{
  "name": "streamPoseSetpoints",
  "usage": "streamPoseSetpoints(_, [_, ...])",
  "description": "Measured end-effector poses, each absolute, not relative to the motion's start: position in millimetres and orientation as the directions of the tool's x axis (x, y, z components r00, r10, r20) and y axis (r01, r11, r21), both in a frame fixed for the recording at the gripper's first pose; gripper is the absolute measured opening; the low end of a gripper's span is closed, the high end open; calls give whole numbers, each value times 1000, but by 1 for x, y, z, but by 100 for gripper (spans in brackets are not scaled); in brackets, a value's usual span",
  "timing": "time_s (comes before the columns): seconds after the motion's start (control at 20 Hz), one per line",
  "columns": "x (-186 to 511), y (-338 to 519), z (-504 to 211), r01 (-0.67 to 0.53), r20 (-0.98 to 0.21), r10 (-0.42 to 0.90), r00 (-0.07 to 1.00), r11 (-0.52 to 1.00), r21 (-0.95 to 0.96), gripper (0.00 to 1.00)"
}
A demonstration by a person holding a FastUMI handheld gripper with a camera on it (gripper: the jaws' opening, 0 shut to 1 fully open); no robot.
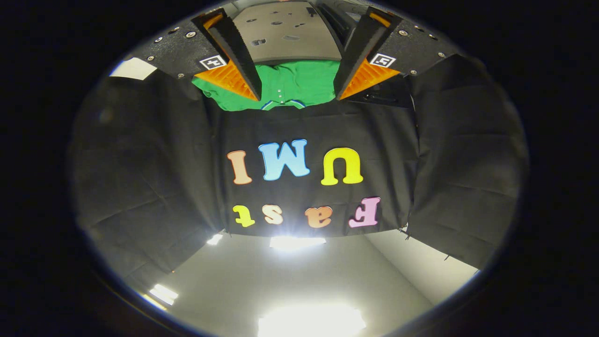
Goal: Put the clothes into the washing machine and then close the washing machine lid.
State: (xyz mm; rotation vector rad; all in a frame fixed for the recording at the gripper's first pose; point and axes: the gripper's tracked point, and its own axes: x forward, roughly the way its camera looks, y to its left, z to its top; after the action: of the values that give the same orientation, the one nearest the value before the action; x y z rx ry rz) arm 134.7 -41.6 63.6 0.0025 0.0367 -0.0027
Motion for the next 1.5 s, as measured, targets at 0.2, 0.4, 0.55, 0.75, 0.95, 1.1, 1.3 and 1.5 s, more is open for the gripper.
streamPoseSetpoints(0.2, [183, -49, 67, -15, -76, 16, 997, 1000, 7, 95])
streamPoseSetpoints(0.4, [229, -53, 72, -38, -114, 40, 993, 999, 21, 95])
streamPoseSetpoints(0.55, [265, -58, 66, -49, -165, 54, 985, 998, 35, 95])
streamPoseSetpoints(0.75, [311, -73, 52, -61, -229, 63, 971, 998, 16, 95])
streamPoseSetpoints(0.95, [353, -93, 22, -30, -328, 40, 944, 999, 37, 95])
streamPoseSetpoints(1.1, [379, -101, -7, -23, -406, 45, 913, 998, 58, 95])
streamPoseSetpoints(1.3, [406, -114, -47, -28, -521, 32, 853, 999, 16, 95])
streamPoseSetpoints(1.5, [423, -117, -76, -28, -607, 35, 794, 999, 20, 95])
